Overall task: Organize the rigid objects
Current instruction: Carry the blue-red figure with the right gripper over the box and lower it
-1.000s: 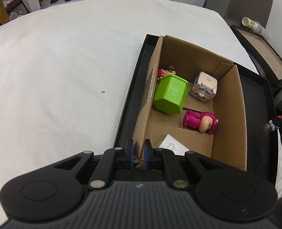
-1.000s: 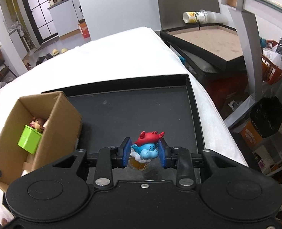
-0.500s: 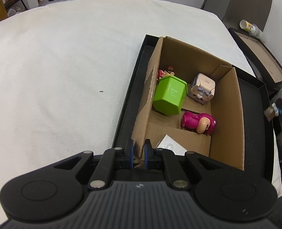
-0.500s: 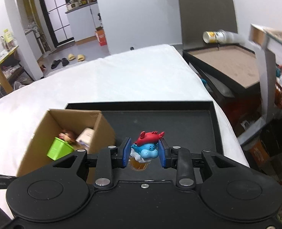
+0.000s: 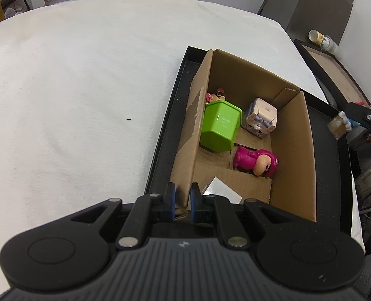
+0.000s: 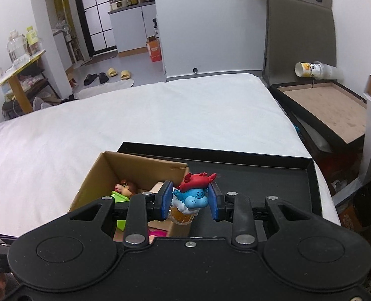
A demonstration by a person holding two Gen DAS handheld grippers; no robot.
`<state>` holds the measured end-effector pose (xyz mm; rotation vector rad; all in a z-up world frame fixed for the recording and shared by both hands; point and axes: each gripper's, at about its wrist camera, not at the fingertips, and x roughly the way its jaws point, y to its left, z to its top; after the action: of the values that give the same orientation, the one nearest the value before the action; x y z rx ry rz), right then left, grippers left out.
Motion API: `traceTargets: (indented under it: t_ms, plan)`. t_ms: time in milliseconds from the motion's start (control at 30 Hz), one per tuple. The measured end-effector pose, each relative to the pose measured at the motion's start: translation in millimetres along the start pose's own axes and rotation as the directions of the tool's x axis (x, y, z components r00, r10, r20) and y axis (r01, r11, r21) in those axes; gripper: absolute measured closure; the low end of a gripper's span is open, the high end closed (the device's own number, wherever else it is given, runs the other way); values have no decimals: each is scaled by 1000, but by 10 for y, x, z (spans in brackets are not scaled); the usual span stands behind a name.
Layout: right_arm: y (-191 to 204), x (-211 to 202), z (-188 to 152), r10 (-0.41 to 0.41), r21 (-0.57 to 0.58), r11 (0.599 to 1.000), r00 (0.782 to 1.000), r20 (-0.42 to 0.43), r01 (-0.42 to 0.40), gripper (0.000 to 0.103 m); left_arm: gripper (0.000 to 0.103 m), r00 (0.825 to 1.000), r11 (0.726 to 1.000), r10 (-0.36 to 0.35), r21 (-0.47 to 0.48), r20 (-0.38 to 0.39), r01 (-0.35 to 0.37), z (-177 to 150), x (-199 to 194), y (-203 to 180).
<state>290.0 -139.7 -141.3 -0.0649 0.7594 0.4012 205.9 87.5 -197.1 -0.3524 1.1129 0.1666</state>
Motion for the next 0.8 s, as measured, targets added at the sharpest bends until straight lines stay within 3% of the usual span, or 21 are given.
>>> traceTargets:
  t_ms: [800]
  plan:
    - [587, 346, -27, -20, -77, 997, 998, -63, 15, 72, 92, 999, 999, -50, -9, 0, 50, 6, 3, 83]
